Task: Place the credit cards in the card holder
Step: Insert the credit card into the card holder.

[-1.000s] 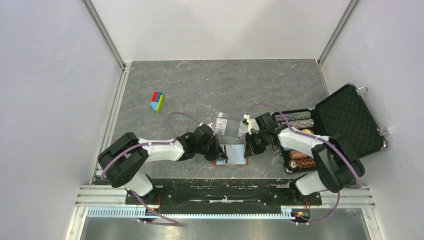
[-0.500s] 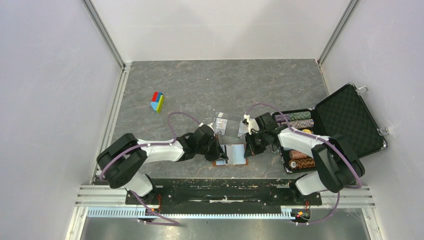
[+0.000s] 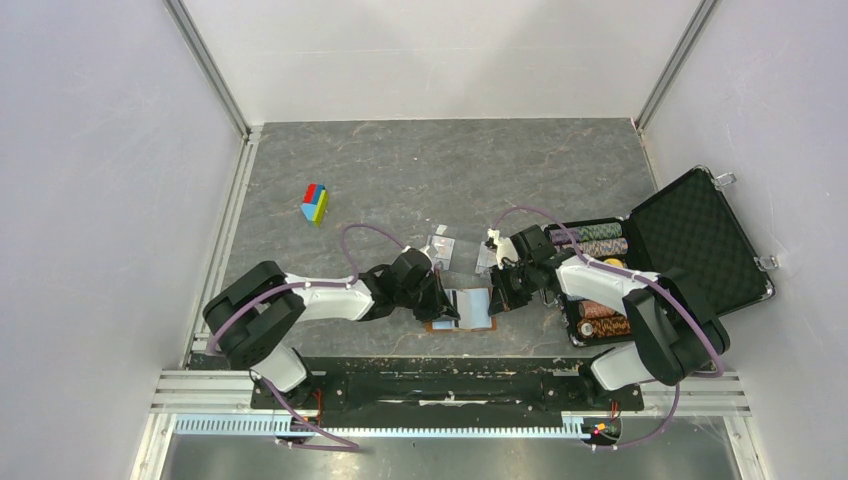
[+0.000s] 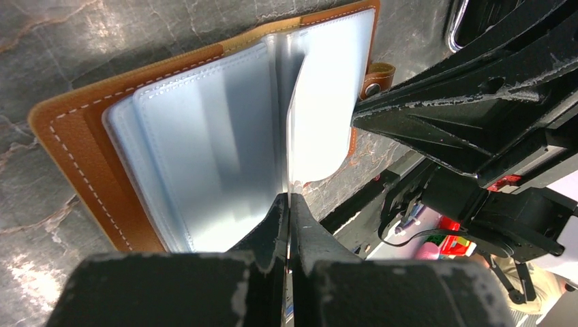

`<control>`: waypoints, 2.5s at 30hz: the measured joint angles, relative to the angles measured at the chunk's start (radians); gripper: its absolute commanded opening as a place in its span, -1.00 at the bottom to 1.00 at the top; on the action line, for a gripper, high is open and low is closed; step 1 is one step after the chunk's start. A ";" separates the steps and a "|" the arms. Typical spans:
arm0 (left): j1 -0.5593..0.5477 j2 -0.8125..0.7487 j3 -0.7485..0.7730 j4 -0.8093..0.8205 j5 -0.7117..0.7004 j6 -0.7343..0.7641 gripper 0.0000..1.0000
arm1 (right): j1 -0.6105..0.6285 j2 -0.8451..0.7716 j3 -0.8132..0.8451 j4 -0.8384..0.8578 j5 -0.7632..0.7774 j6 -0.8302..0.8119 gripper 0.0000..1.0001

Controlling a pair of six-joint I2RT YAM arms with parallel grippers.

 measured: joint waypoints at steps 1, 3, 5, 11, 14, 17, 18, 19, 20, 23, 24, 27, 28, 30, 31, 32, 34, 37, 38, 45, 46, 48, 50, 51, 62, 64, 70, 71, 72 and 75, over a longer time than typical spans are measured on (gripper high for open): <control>0.000 0.005 0.001 0.003 0.001 0.000 -0.96 | 0.000 0.000 0.000 0.000 0.000 0.000 -0.94; 0.000 0.011 0.001 0.012 0.006 0.000 -0.95 | 0.000 0.000 0.000 0.000 0.000 0.000 -0.94; 0.001 0.016 0.001 0.022 0.013 0.000 -0.95 | 0.000 0.000 -0.001 0.001 0.000 0.000 -0.93; 0.013 0.022 -0.001 0.038 0.021 -0.001 -0.96 | 0.000 -0.003 -0.003 0.003 0.000 0.000 -0.94; 0.025 0.022 -0.012 0.058 0.023 -0.002 -0.96 | 0.000 -0.004 -0.005 0.005 0.000 0.000 -0.93; 0.031 0.024 -0.017 0.073 0.027 -0.002 -0.95 | 0.000 -0.005 -0.005 0.005 0.000 0.000 -0.94; 0.031 0.028 -0.017 0.077 0.028 -0.002 -0.95 | 0.000 -0.005 -0.005 0.005 0.000 0.000 -0.94; 0.031 0.031 -0.017 0.080 0.031 -0.002 -0.95 | 0.000 -0.005 -0.005 0.005 0.000 0.000 -0.93; 0.031 0.036 -0.016 0.084 0.034 -0.002 -0.96 | 0.000 -0.005 -0.005 0.005 0.000 0.000 -0.93; 0.033 0.054 -0.004 0.087 0.048 -0.002 -0.95 | 0.000 -0.005 -0.006 0.006 0.000 0.000 -0.94; 0.033 0.061 0.004 0.085 0.051 -0.001 -0.96 | 0.000 -0.006 -0.006 0.007 0.000 0.000 -0.94; 0.031 0.077 0.025 0.078 0.063 -0.001 -0.96 | 0.000 -0.006 -0.006 0.007 0.000 0.000 -0.93; 0.030 0.082 0.032 0.072 0.067 -0.001 -0.95 | 0.000 -0.006 -0.006 0.007 0.000 0.000 -0.94; 0.028 0.084 0.038 0.066 0.068 -0.001 -0.95 | 0.000 -0.006 -0.006 0.007 0.000 0.000 -0.93; 0.026 0.084 0.039 0.064 0.068 -0.001 -0.95 | 0.000 -0.006 -0.006 0.007 0.000 0.000 -0.94; 0.025 0.084 0.039 0.062 0.067 -0.001 -0.95 | 0.000 -0.006 -0.006 0.007 0.000 0.000 -0.94; 0.020 0.084 0.040 0.058 0.066 -0.002 -0.96 | 0.000 -0.006 -0.006 0.007 0.000 0.000 -0.94; 0.018 0.084 0.043 0.051 0.065 -0.002 -0.94 | 0.000 -0.006 -0.006 0.007 0.000 0.000 -0.93; 0.017 0.084 0.045 0.049 0.066 -0.002 -0.80 | 0.000 -0.006 -0.006 0.007 0.000 0.000 -0.93; -0.001 0.096 0.064 -0.021 0.068 -0.002 -0.02 | 0.000 -0.006 -0.006 0.007 0.000 0.000 -0.92; -0.005 0.093 0.076 -0.037 0.067 -0.001 0.04 | 0.000 -0.006 -0.006 0.007 0.000 0.000 -0.92; -0.009 0.086 0.091 -0.066 0.055 0.000 0.11 | 0.000 -0.006 -0.006 0.007 0.000 0.000 -0.92; -0.011 0.074 0.099 -0.100 0.037 0.001 0.15 | 0.000 -0.006 -0.006 0.007 0.000 0.000 -0.92; -0.011 0.067 0.105 -0.120 0.027 0.003 0.17 | 0.000 -0.006 -0.006 0.007 0.000 0.000 -0.92; -0.011 0.056 0.228 -0.362 -0.075 0.097 0.31 | 0.000 -0.006 -0.006 0.007 0.000 0.000 -0.92; -0.011 0.061 0.243 -0.383 -0.087 0.111 0.28 | 0.000 -0.006 -0.006 0.007 0.000 0.000 -0.91; -0.011 0.113 0.283 -0.386 -0.072 0.130 0.18 | 0.000 -0.007 -0.006 0.007 -0.002 0.000 -0.72; -0.011 0.120 0.289 -0.383 -0.066 0.133 0.15 | 0.000 -0.008 -0.006 0.007 -0.003 0.000 -0.66; -0.011 0.127 0.294 -0.381 -0.061 0.135 0.13 | 0.000 -0.010 -0.006 0.007 -0.004 0.002 -0.61; -0.012 0.143 0.308 -0.372 -0.052 0.139 0.10 | 0.003 -0.023 -0.006 -0.002 0.001 0.004 -0.56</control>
